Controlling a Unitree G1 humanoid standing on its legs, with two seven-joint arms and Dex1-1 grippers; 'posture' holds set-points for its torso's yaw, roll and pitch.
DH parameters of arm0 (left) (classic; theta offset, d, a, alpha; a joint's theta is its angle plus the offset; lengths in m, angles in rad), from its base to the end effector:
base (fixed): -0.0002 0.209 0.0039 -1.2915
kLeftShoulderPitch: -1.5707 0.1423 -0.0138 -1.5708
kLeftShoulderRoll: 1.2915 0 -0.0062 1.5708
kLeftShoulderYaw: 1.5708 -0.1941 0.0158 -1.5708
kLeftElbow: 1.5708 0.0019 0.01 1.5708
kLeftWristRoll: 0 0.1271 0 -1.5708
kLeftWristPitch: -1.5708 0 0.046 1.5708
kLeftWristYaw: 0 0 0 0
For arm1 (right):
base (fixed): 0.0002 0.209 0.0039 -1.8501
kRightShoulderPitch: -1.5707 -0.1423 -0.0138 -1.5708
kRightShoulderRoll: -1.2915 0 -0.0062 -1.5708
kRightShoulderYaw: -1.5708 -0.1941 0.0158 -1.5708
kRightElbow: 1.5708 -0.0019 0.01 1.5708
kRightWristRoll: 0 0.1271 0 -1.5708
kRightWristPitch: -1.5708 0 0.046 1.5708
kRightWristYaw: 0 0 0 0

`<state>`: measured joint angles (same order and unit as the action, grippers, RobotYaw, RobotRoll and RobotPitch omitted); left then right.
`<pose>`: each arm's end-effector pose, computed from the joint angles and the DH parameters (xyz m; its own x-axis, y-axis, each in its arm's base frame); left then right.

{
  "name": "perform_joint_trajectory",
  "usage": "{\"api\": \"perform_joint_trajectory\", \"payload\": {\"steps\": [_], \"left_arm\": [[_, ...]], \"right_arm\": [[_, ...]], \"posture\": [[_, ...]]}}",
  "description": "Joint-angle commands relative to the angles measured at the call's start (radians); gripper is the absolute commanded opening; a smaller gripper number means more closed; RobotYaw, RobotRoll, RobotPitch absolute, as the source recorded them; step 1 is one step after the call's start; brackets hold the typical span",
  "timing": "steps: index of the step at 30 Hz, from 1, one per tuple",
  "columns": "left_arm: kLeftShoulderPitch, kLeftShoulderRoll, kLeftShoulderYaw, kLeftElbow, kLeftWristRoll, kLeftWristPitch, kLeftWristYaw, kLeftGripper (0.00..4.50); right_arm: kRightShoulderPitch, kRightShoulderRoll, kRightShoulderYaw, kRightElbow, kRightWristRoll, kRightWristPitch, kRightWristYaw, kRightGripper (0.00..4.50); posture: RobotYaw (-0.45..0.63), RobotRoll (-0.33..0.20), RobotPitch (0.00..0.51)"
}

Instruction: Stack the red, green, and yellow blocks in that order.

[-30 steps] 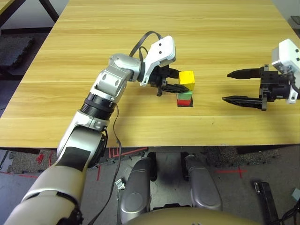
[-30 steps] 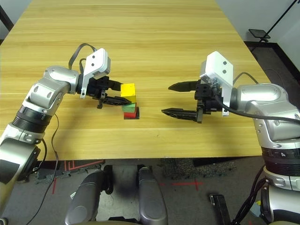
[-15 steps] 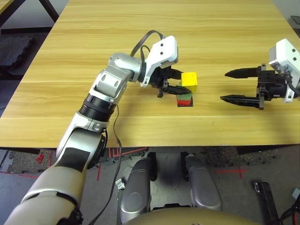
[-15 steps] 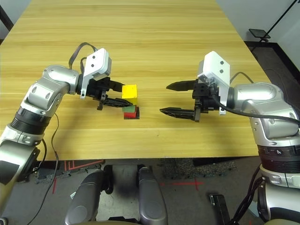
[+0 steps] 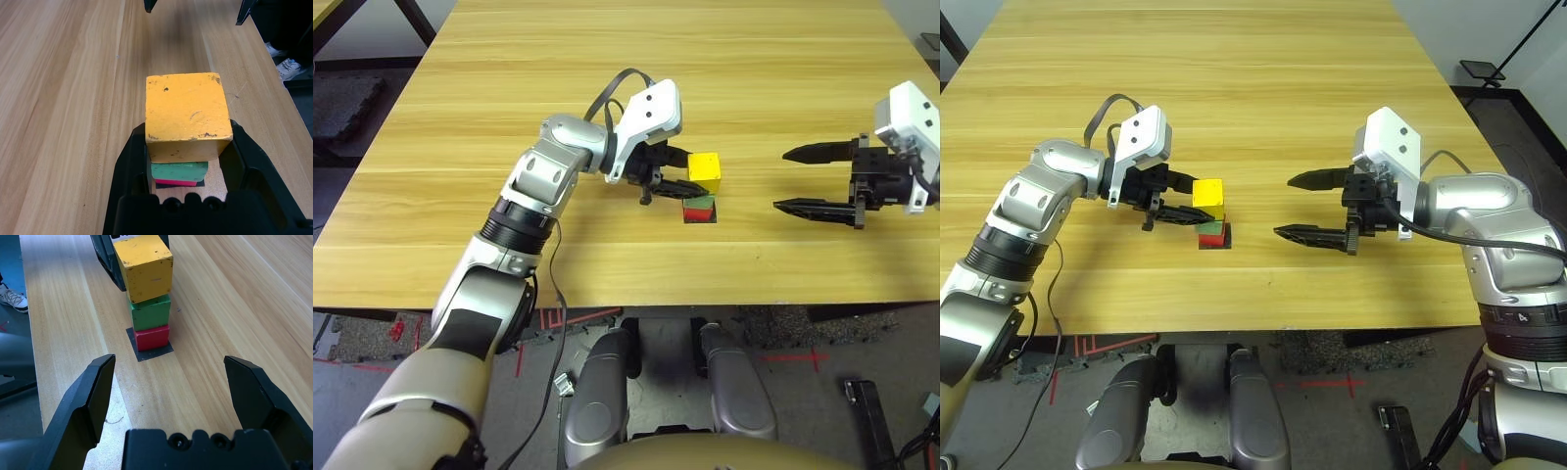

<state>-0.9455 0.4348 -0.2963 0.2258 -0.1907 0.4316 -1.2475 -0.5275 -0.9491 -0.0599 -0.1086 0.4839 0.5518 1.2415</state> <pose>0.3263 0.1393 0.2196 0.1389 -0.9195 -0.3677 0.9582 0.0310 0.2844 0.2498 -0.2816 0.2325 0.4120 0.8360 -0.3625 -0.9066 0.3362 -0.2551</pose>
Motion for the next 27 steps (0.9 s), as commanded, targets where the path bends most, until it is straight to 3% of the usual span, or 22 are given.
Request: {"api": "perform_joint_trajectory", "payload": {"steps": [1,7,8,13,14,27], "left_arm": [[-0.006,-0.004,-0.008,0.004,0.004,-0.009,-0.007,2.04],[-0.004,-0.004,-0.009,0.013,0.011,-0.014,-0.002,2.04],[-0.006,-0.005,-0.008,0.013,0.011,-0.013,-0.002,2.75],[-0.012,-0.005,-0.009,0.021,0.015,-0.017,-0.006,4.33],[-0.012,-0.005,-0.009,0.023,0.015,-0.018,-0.008,4.46],[-0.023,0.04,-0.002,0.017,0.003,0.002,-0.091,4.46]], "right_arm": [[-0.002,0.002,0.008,-0.001,-0.004,-0.007,0.002,4.5],[-0.012,0.006,0.013,0.003,-0.005,-0.007,0.001,4.5],[-0.013,0.007,0.014,0.003,-0.005,-0.007,0.0,4.5],[-0.018,0.011,0.015,0.003,-0.004,-0.006,-0.002,4.5],[-0.018,0.013,0.015,0.004,-0.004,-0.006,-0.004,4.5],[-0.03,0.02,0.023,0.023,-0.012,-0.016,0.002,4.5]], "posture": [[0.09,0.066,0.256],[0.1,0.067,0.255],[0.1,0.067,0.256],[0.1,0.068,0.258],[0.1,0.068,0.258],[0.1,0.07,0.256]]}}
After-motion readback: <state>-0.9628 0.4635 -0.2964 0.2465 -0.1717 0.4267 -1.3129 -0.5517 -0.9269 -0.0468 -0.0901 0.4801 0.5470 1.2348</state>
